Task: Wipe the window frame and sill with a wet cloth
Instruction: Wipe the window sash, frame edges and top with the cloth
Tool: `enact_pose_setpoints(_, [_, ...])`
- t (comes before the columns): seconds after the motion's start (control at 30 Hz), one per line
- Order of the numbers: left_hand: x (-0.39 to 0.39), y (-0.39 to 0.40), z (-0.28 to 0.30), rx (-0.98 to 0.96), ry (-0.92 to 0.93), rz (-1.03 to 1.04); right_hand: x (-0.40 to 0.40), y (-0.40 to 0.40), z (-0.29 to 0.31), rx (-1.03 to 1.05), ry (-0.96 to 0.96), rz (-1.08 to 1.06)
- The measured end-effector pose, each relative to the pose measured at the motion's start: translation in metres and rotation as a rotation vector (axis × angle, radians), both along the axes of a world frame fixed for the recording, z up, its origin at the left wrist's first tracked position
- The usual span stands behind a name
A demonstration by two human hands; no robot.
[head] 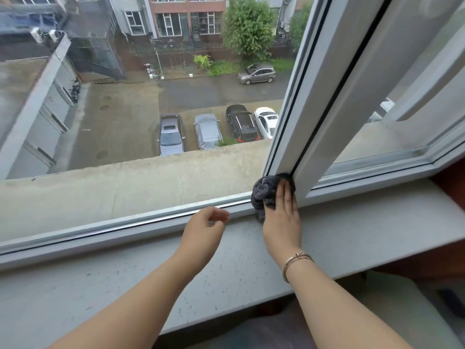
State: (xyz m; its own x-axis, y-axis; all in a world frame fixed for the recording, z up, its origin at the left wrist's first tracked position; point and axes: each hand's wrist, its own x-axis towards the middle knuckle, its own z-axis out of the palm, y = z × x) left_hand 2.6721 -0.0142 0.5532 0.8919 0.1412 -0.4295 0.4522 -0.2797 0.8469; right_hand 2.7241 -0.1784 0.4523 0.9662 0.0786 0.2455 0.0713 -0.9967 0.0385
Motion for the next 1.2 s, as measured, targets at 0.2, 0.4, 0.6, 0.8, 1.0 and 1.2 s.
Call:
enact_pose_setpoints(0.2, [0.003, 0.0, 0.002, -0.021, -0.005, -0.01, 0.006, -0.002, 0.027, 0.055, -0.175, 0.016])
enact_pose_setpoints(0.4, [0.011, -0.007, -0.009, -0.038, 0.004, -0.02, 0.02, -0.003, 0.024, 0.036, -0.201, 0.012])
enact_pose_setpoints(0.6, [0.011, -0.015, -0.033, -0.036, 0.042, -0.047, 0.001, -0.012, -0.044, -0.096, 0.128, 0.04])
enact_pose_setpoints(0.8, [0.009, -0.014, -0.049, -0.019, 0.074, -0.044, -0.009, -0.001, -0.059, -0.013, 0.403, 0.006])
enact_pose_setpoints(1.0, [0.009, -0.016, -0.039, -0.027, 0.085, -0.038, -0.025, 0.001, -0.039, 0.565, 0.322, -0.043])
enact_pose_setpoints(1.2, [0.016, -0.035, -0.024, -0.085, 0.12, -0.034, -0.031, -0.003, -0.002, 1.602, -0.004, -0.579])
